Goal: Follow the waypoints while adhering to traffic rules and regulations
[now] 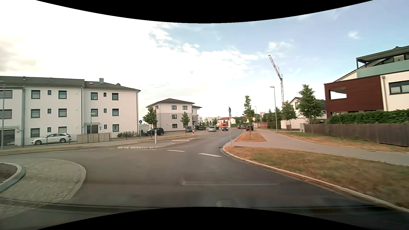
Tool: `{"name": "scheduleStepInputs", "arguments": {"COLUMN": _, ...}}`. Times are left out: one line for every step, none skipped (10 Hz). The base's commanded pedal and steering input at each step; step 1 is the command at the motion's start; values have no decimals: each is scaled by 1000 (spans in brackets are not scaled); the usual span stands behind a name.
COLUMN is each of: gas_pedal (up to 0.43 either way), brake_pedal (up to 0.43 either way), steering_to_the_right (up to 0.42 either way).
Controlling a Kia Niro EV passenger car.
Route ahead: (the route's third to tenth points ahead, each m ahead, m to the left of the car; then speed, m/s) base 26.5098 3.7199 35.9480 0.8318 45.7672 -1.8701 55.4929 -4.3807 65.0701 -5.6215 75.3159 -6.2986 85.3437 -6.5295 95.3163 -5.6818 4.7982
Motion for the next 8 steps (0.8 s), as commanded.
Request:
{"name": "scheduleStepInputs", "arguments": {"gas_pedal": 87, "brake_pedal": 0, "steering_to_the_right": -271}}
{"name": "scheduleStepInputs", "arguments": {"gas_pedal": 87, "brake_pedal": 0, "steering_to_the_right": -245}}
{"name": "scheduleStepInputs", "arguments": {"gas_pedal": 87, "brake_pedal": 0, "steering_to_the_right": -218}}
{"name": "scheduleStepInputs", "arguments": {"gas_pedal": 79, "brake_pedal": 0, "steering_to_the_right": -181}}
{"name": "scheduleStepInputs", "arguments": {"gas_pedal": 67, "brake_pedal": 0, "steering_to_the_right": -136}}
{"name": "scheduleStepInputs", "arguments": {"gas_pedal": 47, "brake_pedal": 0, "steering_to_the_right": -98}}
{"name": "scheduleStepInputs", "arguments": {"gas_pedal": 47, "brake_pedal": 0, "steering_to_the_right": -75}}
{"name": "scheduleStepInputs", "arguments": {"gas_pedal": 47, "brake_pedal": 0, "steering_to_the_right": -63}}
